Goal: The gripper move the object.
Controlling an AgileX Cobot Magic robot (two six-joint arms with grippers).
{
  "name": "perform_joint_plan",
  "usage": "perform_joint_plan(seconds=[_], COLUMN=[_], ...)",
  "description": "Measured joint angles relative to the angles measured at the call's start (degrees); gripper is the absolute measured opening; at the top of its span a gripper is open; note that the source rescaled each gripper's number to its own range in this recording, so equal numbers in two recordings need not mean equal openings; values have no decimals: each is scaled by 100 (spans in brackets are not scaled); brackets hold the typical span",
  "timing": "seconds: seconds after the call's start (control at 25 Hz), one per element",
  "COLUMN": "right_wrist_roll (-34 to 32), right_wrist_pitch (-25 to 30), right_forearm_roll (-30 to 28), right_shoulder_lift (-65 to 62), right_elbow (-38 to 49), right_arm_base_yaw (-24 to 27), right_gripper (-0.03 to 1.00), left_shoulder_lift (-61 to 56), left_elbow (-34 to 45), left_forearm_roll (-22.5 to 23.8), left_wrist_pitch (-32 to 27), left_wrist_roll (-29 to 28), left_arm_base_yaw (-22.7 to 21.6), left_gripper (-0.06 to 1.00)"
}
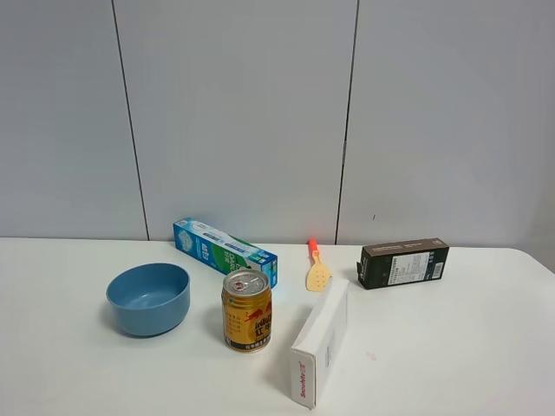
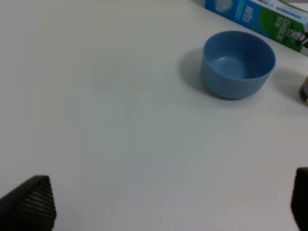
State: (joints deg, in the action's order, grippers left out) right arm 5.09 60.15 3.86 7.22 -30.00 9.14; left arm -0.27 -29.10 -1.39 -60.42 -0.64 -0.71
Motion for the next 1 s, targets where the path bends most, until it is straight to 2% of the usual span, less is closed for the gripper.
perform_joint_plan(seconds=[0.44, 1.0], right_wrist_roll=[-156, -203], right_wrist_pitch=[40, 40], right_forearm_roll=[-17, -17], right_shoulder_lift=[-728, -734], right_elbow=[168, 169], right_arm_base_yaw=[0, 0], right_gripper=[82, 82], left_shoulder_lift=[0, 0], left_elbow=[0, 0], left_forearm_roll=[0, 0], left_wrist_pitch=[0, 0], left_wrist_roll=[0, 0], left_arm_base_yaw=[0, 0], left_gripper=[100, 100])
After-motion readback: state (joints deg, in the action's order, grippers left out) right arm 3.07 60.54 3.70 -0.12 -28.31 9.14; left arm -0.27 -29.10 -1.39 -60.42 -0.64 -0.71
